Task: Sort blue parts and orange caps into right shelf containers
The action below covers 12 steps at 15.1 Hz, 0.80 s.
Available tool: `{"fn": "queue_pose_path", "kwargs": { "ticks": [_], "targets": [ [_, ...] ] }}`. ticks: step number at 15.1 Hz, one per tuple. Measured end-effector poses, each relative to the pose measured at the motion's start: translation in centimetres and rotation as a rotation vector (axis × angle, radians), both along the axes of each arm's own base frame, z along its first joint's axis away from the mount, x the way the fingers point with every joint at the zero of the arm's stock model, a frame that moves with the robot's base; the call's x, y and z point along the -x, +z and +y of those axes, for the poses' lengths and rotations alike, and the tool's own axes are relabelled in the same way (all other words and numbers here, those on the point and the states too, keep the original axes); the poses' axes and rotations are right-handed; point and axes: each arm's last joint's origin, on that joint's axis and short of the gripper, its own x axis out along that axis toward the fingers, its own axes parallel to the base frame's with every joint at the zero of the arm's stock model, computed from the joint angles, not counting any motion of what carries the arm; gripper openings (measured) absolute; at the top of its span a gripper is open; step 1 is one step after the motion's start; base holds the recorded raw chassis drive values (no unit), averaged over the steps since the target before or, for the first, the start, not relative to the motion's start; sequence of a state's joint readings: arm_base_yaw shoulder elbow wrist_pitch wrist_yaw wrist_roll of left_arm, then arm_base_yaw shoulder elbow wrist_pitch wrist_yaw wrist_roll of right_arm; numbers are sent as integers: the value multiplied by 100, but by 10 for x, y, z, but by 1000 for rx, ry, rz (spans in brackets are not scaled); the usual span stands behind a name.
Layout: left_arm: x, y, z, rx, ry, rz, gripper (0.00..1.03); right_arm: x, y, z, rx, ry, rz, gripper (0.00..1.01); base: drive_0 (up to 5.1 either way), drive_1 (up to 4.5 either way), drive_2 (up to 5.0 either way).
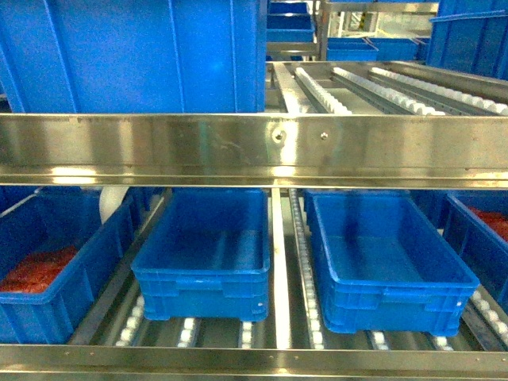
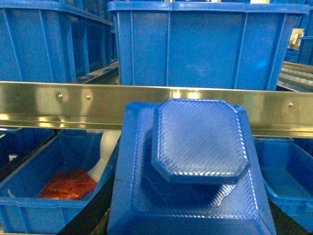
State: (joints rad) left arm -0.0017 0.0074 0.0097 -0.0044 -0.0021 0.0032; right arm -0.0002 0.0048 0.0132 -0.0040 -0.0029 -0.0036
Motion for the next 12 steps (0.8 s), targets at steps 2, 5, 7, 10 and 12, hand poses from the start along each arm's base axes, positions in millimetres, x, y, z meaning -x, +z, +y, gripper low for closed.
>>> {"fn": "queue_pose_path", "kwargs": {
  "ticks": [2,5,7,10,12],
  "targets": [
    [0,0,0,0,0,-1,43,0,0,0,0,0,0,44,0,0,0],
    [0,0,0,0,-2,0,43,0,0,0,0,-3,1,44,0,0,0],
    [0,0,0,0,-2,2,43,0,0,0,-1,-3,3,44,0,0,0],
    [0,0,0,0,-2,2,43,0,0,0,-4,-2,3,44,0,0,0],
    [0,0,0,0,-2,2,43,0,0,0,-4,-3,3,44,0,0,0]
  ]
}}
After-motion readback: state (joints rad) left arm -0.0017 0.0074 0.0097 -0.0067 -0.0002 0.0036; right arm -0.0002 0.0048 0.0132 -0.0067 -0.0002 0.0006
